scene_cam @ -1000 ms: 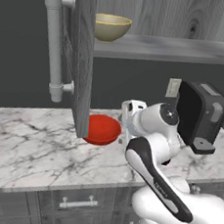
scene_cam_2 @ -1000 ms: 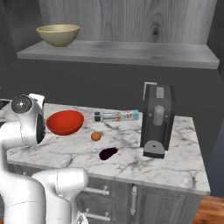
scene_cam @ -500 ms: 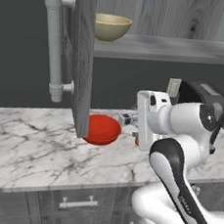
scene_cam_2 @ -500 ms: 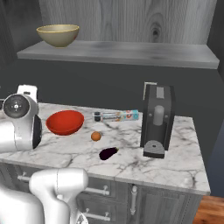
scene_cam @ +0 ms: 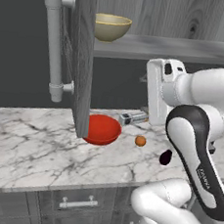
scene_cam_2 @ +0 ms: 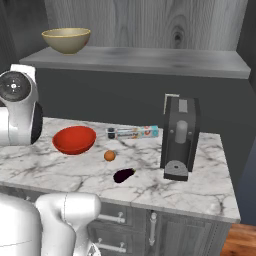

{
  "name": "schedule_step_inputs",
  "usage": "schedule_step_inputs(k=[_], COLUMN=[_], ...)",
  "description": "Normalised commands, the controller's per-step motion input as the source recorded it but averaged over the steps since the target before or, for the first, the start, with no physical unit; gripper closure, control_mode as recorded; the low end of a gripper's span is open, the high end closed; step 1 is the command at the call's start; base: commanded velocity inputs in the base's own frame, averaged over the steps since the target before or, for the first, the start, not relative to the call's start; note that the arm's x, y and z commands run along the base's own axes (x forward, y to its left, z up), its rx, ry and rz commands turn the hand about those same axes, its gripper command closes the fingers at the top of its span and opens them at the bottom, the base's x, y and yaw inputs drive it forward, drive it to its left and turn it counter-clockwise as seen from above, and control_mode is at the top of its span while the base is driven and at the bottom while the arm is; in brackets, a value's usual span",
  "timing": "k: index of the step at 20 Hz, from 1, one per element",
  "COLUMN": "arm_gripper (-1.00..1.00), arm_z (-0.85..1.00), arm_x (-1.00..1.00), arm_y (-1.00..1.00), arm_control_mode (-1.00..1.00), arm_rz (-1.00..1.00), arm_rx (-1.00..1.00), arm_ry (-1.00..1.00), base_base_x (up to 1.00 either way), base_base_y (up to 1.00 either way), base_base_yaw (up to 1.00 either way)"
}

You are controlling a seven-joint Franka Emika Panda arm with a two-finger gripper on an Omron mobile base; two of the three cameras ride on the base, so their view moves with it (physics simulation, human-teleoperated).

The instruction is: Pick both bowls and place them on the counter. Then place the tangerine in one bowl and place the eggplant in the other bowl.

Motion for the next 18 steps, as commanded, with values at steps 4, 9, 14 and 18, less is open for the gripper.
schedule_step_inputs(k=[4, 9, 14, 18], arm_gripper=[-1.00, -1.00, -1.00, -1.00], arm_z=[0.86, 0.25, 0.02, 0.08], arm_x=[0.17, 0.11, 0.39, 0.57], arm_y=[-0.08, -0.12, -0.21, -0.09], arm_control_mode=[-1.00, -1.00, -1.00, -1.00], arm_rz=[0.09, 0.03, 0.02, 0.00], arm_rx=[0.00, 0.00, 0.00, 0.00], arm_ry=[-0.03, -0.03, 0.00, -0.01], base_base_x=[0.00, 0.00, 0.00, 0.00], base_base_y=[0.00, 0.00, 0.00, 0.00], base_base_yaw=[0.00, 0.00, 0.00, 0.00])
